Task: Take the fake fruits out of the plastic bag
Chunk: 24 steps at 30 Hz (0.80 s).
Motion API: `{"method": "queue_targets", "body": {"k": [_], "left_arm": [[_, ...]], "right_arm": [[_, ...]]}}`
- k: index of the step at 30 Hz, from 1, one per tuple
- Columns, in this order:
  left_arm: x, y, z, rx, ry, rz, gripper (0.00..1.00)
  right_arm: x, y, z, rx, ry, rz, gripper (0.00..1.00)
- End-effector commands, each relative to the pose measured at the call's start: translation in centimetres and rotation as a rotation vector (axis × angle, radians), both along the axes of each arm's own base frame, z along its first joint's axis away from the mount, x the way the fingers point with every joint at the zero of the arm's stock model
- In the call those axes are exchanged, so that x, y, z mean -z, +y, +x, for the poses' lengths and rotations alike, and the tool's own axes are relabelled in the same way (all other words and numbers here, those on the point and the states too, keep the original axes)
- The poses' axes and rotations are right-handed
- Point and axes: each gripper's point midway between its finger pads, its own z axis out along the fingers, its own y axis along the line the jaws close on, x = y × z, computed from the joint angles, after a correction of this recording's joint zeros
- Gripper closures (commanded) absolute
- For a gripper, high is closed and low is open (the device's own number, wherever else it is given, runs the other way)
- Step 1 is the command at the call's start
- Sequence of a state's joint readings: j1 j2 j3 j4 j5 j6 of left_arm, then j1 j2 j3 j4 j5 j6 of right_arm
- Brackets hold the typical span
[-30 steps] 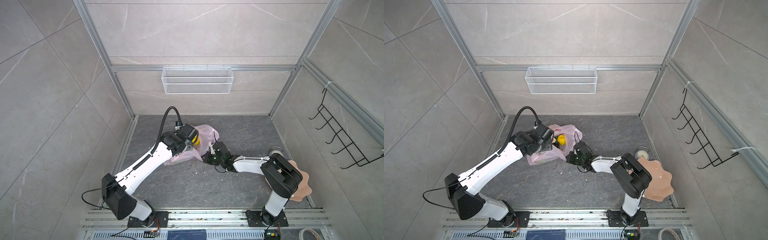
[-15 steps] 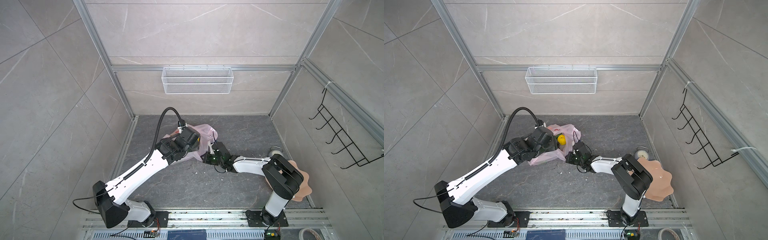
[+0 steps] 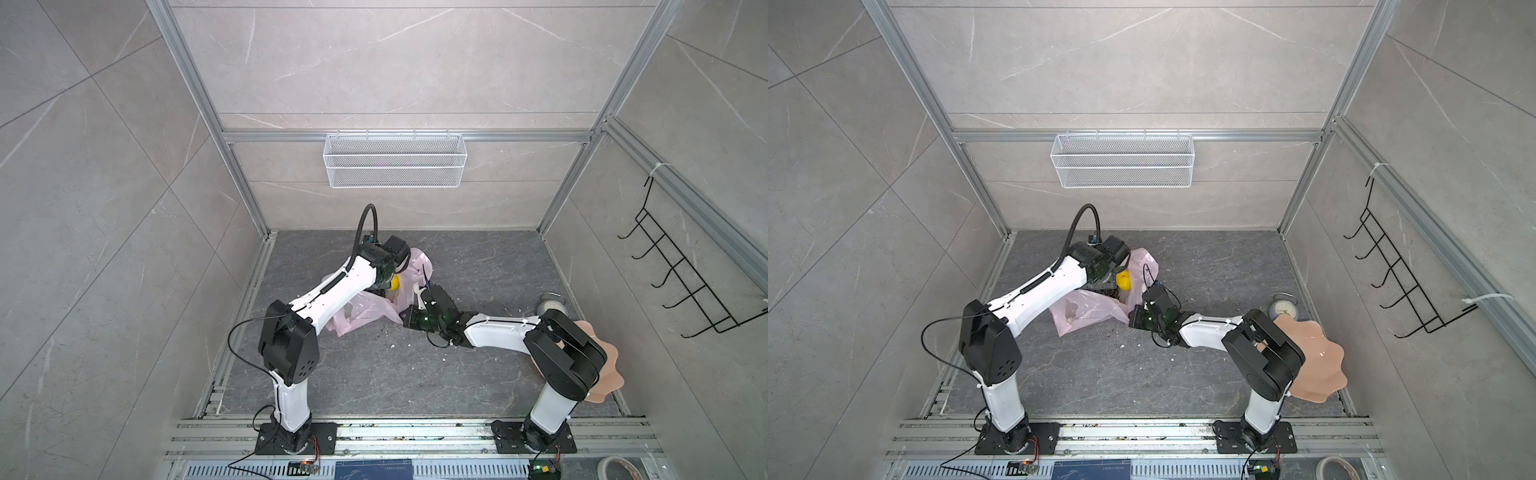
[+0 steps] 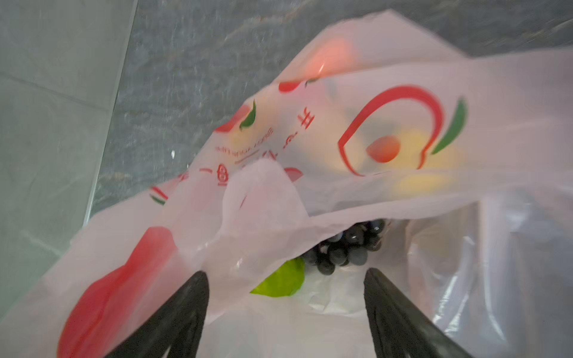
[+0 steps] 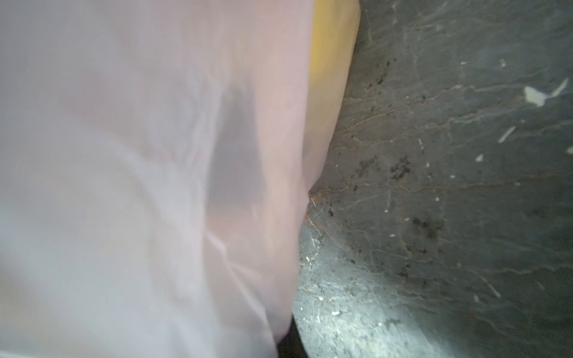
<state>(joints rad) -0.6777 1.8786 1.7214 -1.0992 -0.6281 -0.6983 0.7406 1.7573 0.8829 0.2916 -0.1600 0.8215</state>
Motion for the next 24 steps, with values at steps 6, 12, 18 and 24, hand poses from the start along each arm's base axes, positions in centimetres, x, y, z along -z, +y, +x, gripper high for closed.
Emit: {"method": "queue_targets", "body": {"k": [6, 12, 18, 24], "left_arm": [[1.3, 7.5, -3.4, -0.148, 0.002, 0.087, 0.03], [3.7, 10.0, -3.7, -0.224, 0.012, -0.014, 0.00], [6.3, 10.4, -3.2, -0.234, 0.049, -0.081, 0.00], [5.7, 10.2, -0.6, -0.198, -0.035, -0.057, 0.07]], "right_arm": [[-0.3, 1.3, -0.4, -0.043, -0.025, 0.004, 0.95], [0.0, 2.3, -0.5, -0.062, -0.022, 0.005, 0.93], [0.5, 2.5, -0.5, -0.071, -0.015, -0.005, 0.91], [0.5, 2.4, -0.6, -0.072, -0.017, -0.014, 0.92]]}}
